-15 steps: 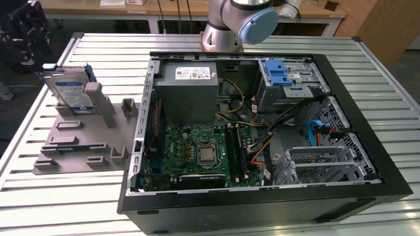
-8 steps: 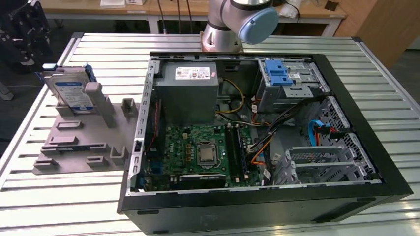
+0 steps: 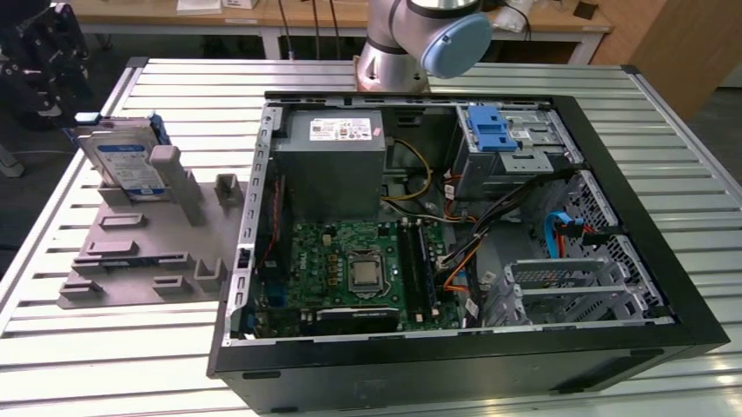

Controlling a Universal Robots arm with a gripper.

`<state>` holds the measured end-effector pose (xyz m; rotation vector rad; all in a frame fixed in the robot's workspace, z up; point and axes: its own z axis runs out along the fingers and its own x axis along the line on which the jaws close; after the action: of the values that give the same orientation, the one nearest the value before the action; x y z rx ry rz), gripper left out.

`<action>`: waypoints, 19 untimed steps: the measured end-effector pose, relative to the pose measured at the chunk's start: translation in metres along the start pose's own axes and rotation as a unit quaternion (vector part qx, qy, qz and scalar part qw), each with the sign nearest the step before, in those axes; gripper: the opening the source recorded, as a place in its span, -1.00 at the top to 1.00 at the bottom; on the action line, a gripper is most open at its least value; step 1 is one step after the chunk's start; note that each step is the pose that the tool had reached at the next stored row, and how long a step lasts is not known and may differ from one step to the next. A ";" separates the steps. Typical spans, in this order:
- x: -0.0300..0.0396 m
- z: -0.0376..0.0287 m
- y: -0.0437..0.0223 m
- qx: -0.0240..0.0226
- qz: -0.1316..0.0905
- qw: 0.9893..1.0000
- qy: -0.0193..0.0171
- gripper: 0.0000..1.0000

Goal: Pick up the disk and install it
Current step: 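Pick up the disk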

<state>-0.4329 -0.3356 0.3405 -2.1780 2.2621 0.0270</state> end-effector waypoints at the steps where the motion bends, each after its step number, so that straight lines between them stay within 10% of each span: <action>1: 0.0000 0.0009 0.0001 0.000 -0.002 1.000 0.000 -0.17; 19: -0.0055 0.0170 0.0044 0.000 -0.010 1.000 0.000 -0.17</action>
<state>-0.4372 -0.3297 0.3236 -2.1993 2.2407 0.0276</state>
